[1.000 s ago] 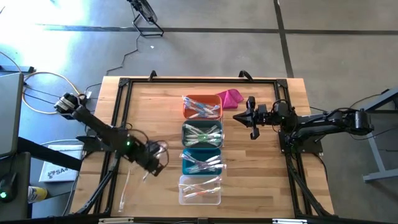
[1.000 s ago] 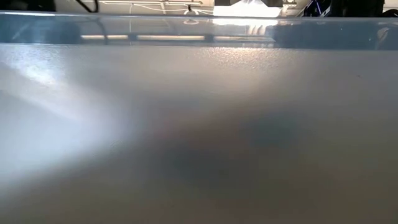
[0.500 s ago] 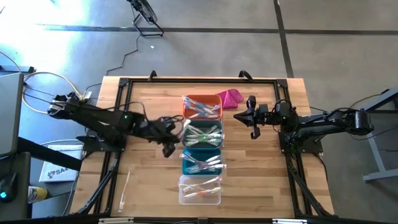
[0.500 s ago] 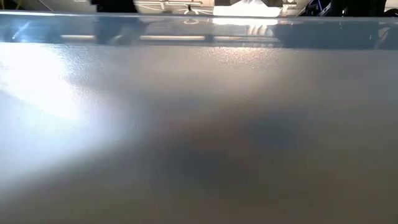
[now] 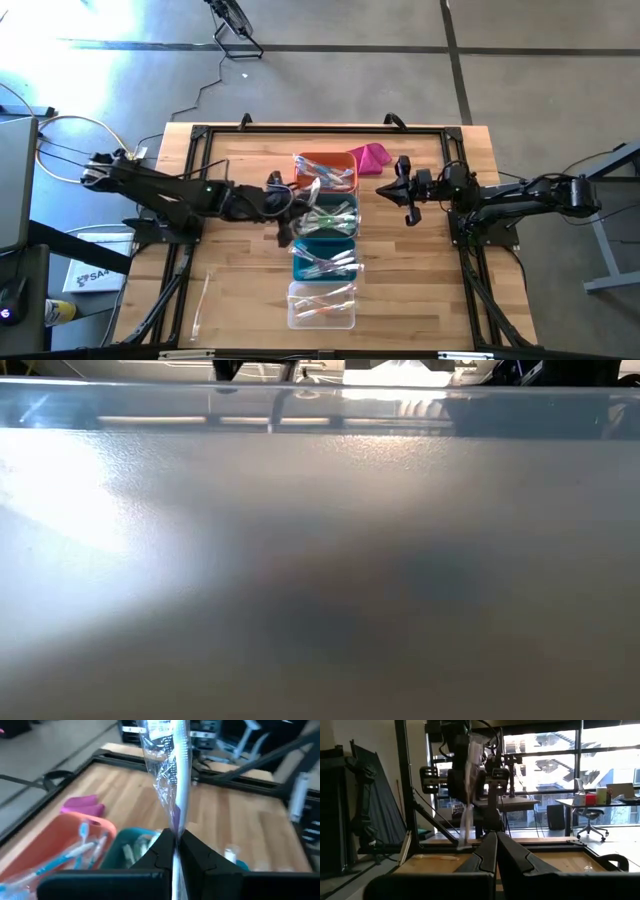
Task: Pick & Place Toothbrushes
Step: Put the purple toothbrush into the blue bin
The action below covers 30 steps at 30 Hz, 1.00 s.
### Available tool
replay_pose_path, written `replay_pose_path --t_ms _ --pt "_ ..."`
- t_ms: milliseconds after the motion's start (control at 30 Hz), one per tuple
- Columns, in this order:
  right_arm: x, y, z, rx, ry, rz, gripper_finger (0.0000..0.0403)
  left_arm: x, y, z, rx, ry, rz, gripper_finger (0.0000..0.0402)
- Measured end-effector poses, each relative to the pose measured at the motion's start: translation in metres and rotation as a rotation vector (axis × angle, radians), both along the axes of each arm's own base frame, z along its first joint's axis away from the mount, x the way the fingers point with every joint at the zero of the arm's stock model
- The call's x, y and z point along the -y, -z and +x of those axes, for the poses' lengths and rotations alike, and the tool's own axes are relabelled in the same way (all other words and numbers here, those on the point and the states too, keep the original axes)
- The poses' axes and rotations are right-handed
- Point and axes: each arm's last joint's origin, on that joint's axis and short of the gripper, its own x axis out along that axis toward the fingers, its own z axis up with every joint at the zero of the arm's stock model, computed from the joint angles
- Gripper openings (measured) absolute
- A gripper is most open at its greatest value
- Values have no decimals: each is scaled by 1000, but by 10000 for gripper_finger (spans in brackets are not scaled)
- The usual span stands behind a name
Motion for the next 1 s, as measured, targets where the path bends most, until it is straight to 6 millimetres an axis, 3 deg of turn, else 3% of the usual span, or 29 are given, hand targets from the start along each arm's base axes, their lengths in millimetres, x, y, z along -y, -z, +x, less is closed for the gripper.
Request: replay_pose_path --t_ms 267,567,1000 --pt "-8 0 3 13 -7 -26 3 5 21 28 -13 -11 79 10" --pt "-24 -5 23 8 7 -94 6 6 13 32 63 0 106 10" --pt "-29 1 78 -94 9 -78 145 6 14 32 60 0 106 10"
